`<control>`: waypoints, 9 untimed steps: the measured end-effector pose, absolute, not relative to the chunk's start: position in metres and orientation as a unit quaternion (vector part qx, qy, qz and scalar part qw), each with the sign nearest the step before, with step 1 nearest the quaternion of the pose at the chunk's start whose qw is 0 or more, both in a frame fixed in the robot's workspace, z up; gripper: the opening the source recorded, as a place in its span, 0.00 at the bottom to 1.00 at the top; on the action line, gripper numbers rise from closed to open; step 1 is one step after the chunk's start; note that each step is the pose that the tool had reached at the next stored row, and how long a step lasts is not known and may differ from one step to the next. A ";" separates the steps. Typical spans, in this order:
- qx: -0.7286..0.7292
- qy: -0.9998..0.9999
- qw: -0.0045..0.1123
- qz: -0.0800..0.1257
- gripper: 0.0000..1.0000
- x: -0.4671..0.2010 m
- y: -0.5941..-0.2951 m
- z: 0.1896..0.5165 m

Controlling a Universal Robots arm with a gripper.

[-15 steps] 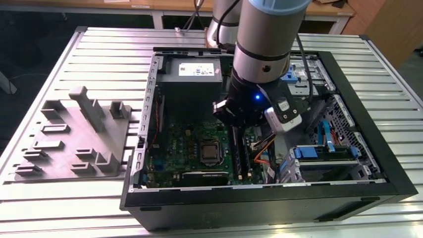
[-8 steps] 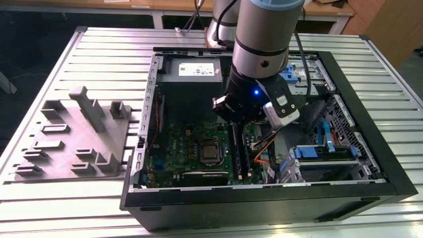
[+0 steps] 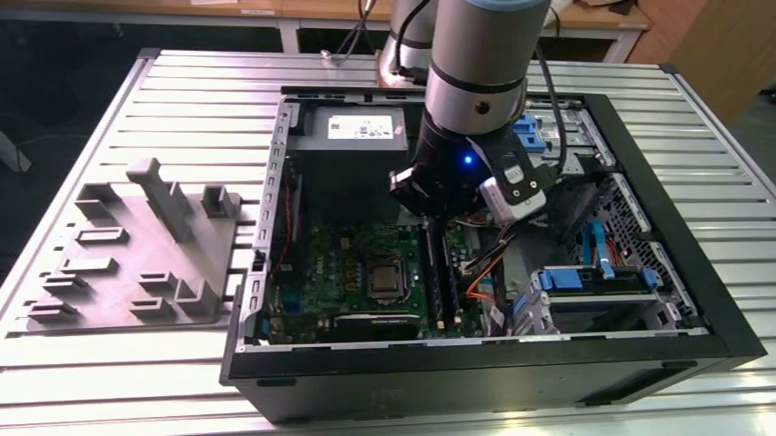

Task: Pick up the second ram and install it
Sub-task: 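Press down the second ram until it locks into place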

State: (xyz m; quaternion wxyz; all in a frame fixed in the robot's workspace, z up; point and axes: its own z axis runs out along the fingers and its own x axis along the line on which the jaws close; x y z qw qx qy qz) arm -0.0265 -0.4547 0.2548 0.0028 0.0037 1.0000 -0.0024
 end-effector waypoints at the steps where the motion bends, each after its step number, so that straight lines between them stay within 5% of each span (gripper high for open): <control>1: 0.004 1.000 0.003 -0.002 0.10 -0.026 -0.454 0.255; 9: 0.004 1.000 0.003 -0.002 0.10 -0.023 -0.446 0.254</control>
